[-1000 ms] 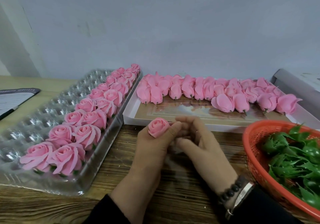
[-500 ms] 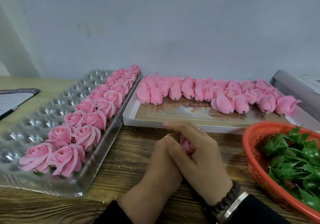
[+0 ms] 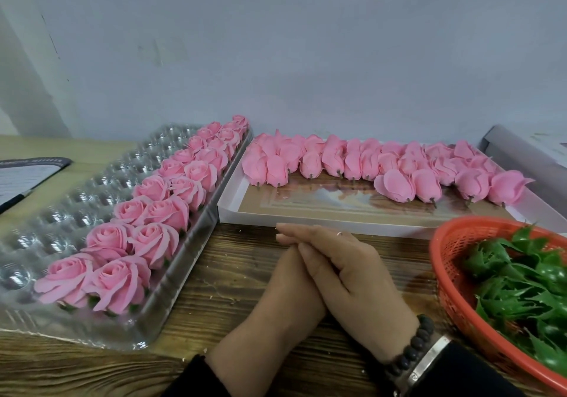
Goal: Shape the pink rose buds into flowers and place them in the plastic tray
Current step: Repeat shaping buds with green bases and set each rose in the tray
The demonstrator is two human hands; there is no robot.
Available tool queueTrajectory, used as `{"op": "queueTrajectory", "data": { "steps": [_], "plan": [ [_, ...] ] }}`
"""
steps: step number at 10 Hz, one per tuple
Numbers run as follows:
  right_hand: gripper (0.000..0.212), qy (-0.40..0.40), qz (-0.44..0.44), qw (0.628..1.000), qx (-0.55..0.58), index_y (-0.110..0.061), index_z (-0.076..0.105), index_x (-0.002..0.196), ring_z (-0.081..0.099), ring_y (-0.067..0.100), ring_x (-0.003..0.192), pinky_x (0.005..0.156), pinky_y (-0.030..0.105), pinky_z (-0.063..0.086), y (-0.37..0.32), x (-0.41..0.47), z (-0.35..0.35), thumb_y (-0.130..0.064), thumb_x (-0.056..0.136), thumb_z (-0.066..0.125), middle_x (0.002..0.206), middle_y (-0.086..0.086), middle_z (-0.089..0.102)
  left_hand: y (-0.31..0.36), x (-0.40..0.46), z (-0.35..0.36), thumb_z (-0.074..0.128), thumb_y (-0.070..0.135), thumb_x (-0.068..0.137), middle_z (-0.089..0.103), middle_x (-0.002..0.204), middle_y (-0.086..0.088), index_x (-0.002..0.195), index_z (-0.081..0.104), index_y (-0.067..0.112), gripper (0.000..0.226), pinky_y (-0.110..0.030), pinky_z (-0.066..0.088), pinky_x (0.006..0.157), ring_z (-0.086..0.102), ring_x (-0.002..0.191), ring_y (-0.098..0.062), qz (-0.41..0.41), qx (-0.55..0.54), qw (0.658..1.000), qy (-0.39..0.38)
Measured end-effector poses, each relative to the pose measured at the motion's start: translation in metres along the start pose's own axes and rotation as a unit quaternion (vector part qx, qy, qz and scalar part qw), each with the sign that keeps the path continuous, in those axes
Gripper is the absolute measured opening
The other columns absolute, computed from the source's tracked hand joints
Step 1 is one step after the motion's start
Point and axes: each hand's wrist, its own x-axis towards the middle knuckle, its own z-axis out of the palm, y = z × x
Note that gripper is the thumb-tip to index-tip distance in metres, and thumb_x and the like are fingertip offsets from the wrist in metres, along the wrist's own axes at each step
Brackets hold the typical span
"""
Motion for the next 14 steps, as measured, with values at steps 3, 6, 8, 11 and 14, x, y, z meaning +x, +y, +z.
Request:
{"op": "queueTrajectory", "data": {
  "steps": [3, 6, 8, 11, 14],
  "plan": [
    [0.038, 0.071, 0.038, 0.997, -0.001, -0.043, 0.061, 0.108, 0.056, 0.002, 0.105, 0.090, 0.027, 0.047, -0.002, -0.002, 0.005, -0.056, 0.081, 0.040, 0.109, -0.024, 0.063, -0.001, -0.002, -0.001, 0.050, -0.010, 0.085, 0.048, 0.077, 0.026, 0.089, 0.059, 0.014, 0.027, 0.003, 0.038, 0.062, 0.050, 0.065, 0.026, 0.056, 0.012, 0.998, -0.031],
    [0.047, -0.035, -0.001, 0.999, 0.005, -0.043, 0.052, 0.121, 0.053, -0.003, 0.113, 0.102, 0.018, 0.036, -0.002, 0.003, -0.006, -0.013, 0.087, 0.039, 0.110, -0.023, 0.066, -0.001, 0.013, 0.003, 0.037, 0.002, 0.092, 0.035, 0.100, 0.021, 0.097, 0.042, 0.030, 0.028, 0.015, 0.010, 0.077, 0.026, 0.092, 0.037, 0.093, 0.136, 0.985, -0.054],
    [0.050, -0.078, -0.047, 0.995, -0.037, -0.027, 0.059, 0.124, 0.047, -0.004, 0.118, 0.107, 0.015, 0.027, -0.002, 0.002, -0.008, -0.004, 0.084, 0.038, 0.119, -0.008, 0.064, -0.008, 0.006, 0.000, 0.038, -0.005, 0.090, 0.043, 0.122, 0.003, 0.131, 0.035, 0.000, 0.041, 0.010, 0.016, 0.081, 0.027, 0.103, 0.016, 0.099, 0.220, 0.969, -0.044],
    [0.038, 0.025, -0.053, 0.998, -0.014, -0.033, 0.054, 0.122, 0.051, -0.003, 0.111, 0.097, 0.016, 0.037, 0.000, 0.000, -0.005, -0.032, 0.088, 0.037, 0.115, -0.020, 0.059, 0.011, 0.002, -0.011, 0.056, 0.007, 0.085, 0.063, 0.077, 0.018, 0.080, 0.056, 0.035, 0.028, -0.007, 0.047, 0.068, 0.060, 0.083, 0.010, 0.060, -0.005, 0.993, -0.101],
    [0.024, 0.120, 0.025, 0.987, 0.105, -0.035, 0.053, 0.108, 0.060, 0.002, 0.103, 0.086, 0.019, 0.047, 0.012, 0.003, -0.003, -0.025, 0.088, 0.044, 0.106, -0.016, 0.064, 0.011, 0.007, -0.014, 0.067, 0.004, 0.077, 0.055, 0.047, 0.003, 0.060, 0.061, 0.006, 0.018, -0.015, 0.040, 0.046, 0.049, 0.045, -0.005, -0.029, -0.194, 0.978, 0.071]
  ]
}}
